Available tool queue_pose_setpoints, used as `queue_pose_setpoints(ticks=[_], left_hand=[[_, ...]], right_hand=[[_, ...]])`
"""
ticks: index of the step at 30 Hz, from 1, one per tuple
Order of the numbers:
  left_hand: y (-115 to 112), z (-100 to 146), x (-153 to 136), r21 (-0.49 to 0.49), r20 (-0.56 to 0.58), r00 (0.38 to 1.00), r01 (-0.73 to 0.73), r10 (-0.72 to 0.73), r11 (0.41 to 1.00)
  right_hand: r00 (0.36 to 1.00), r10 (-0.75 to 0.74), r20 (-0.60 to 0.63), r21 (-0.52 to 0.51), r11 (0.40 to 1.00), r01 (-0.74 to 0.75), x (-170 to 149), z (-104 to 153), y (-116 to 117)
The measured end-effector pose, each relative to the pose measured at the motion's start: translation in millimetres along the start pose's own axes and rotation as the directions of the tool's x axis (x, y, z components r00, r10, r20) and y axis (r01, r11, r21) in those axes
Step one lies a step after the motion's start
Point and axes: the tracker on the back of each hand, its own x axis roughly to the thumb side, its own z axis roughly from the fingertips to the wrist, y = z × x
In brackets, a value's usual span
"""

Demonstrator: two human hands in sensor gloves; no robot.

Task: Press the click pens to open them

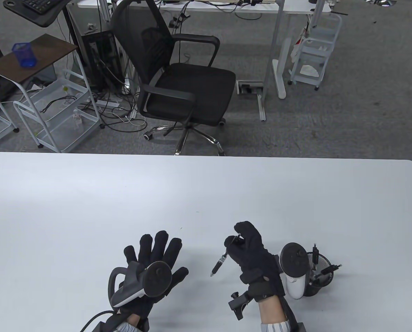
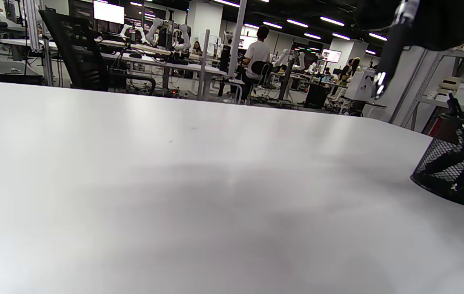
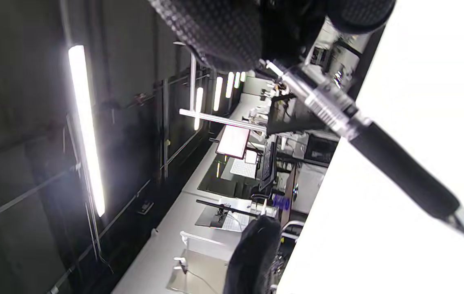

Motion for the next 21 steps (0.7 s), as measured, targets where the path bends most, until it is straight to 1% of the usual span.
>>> queue_pose_setpoints(ticks=[2,3,4,6,7,9,10,12,14,15,17,19,21], left_hand=[[0,0,0,0.0,0.001,1.0,-0.001,0.001,1.0],[0,0,0,0.0,0.002,1.0,-0.003,0.003,1.0],[0,0,0,0.001,0.003,1.0,-0.004,0.004,1.0],[0,0,0,0.0,0.003,1.0,-0.005,0.005,1.0],[0,0,0,0.0,0.003,1.0,-0.006,0.006,1.0],[0,0,0,-0.001,0.004,1.0,-0.007,0.007,1.0],[0,0,0,-0.001,0.004,1.0,-0.007,0.007,1.0],[0,0,0,-0.002,0.004,1.0,-0.008,0.008,1.0],[0,0,0,-0.002,0.004,1.0,-0.008,0.008,1.0],[0,0,0,-0.002,0.004,1.0,-0.008,0.008,1.0],[0,0,-1,-0.002,0.005,1.0,-0.011,0.011,1.0],[0,0,-1,0.0,0.006,1.0,-0.013,0.013,1.0],[0,0,0,0.003,0.006,1.0,-0.01,0.01,1.0]], right_hand=[[0.996,-0.087,-0.011,-0.011,0.996,0.087,-6,-1,-1],[0.988,-0.154,0.0,0.007,0.988,0.154,-8,-1,-1],[0.982,-0.189,-0.002,0.007,0.982,0.189,-8,-1,-1],[0.967,-0.251,0.041,0.019,0.968,0.25,-9,-1,0],[0.953,-0.295,0.071,0.041,0.955,0.293,-7,0,1],[0.941,-0.323,0.104,0.07,0.946,0.317,-5,0,1],[0.933,-0.342,0.115,0.115,0.937,0.329,-5,0,3],[0.922,-0.364,0.13,0.157,0.926,0.343,-4,-1,5],[0.916,-0.38,0.128,0.167,0.919,0.357,-5,-1,8],[0.922,-0.37,0.113,0.144,0.924,0.353,-4,-1,11],[0.94,-0.327,0.097,0.128,0.941,0.314,-3,-1,14],[0.954,-0.275,0.117,0.103,0.959,0.264,-1,0,17],[0.948,-0.289,0.134,0.071,0.957,0.282,0,1,17]])
